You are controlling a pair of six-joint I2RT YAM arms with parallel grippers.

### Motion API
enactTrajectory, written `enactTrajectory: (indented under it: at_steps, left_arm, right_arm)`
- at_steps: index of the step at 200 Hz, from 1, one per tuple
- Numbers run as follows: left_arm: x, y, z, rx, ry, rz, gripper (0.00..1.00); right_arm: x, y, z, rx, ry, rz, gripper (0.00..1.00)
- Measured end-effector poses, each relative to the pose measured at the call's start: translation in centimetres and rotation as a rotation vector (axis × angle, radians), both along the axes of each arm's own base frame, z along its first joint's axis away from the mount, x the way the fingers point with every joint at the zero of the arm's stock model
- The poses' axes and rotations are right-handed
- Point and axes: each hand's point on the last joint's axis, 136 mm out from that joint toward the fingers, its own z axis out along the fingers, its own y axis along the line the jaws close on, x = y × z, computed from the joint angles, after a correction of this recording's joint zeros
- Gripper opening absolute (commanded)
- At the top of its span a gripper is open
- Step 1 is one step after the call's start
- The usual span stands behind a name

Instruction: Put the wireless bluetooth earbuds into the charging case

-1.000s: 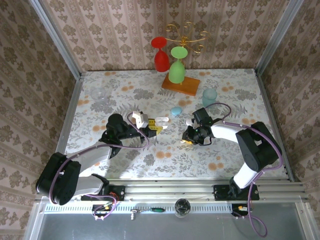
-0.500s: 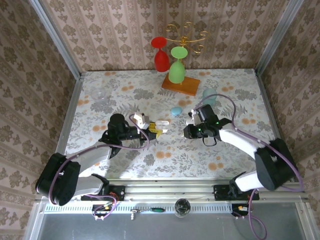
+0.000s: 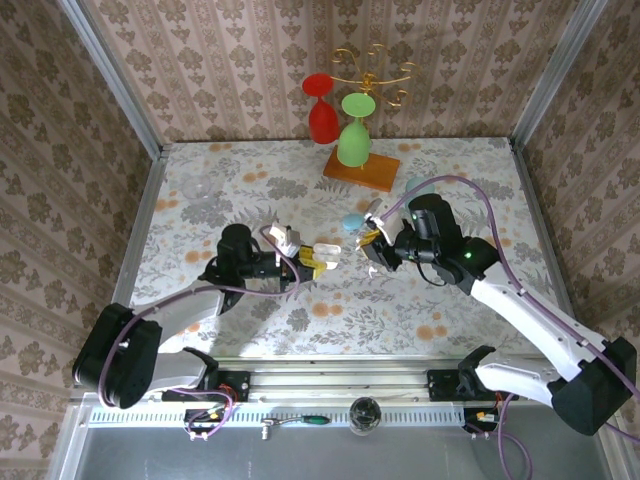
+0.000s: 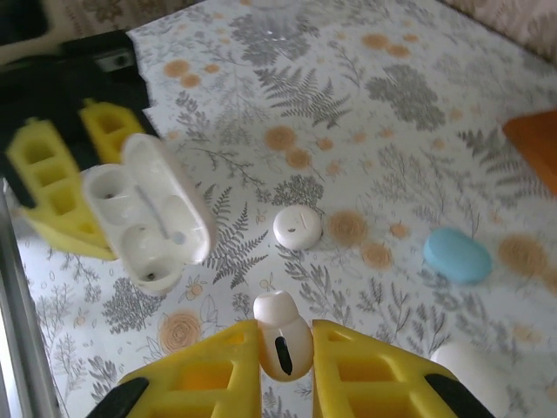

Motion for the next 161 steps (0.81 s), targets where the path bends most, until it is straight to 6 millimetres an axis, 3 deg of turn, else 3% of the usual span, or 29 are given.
enactTrajectory:
  at_steps: [71,161]
  left_arm:
    - [-0.6,-0.3,0.7,-0.015,0.05,-0.061,0.0]
    - [-0.3,-0.6,1.1,-0.02,0.082,-0.059,0.0]
  right_arm:
    - [-2.0,2.9,1.8,-0.09,-0.122,0.204,0.19]
    - [-2.0,4.2,0.2,-0.167,-0.121,0.298,0.18]
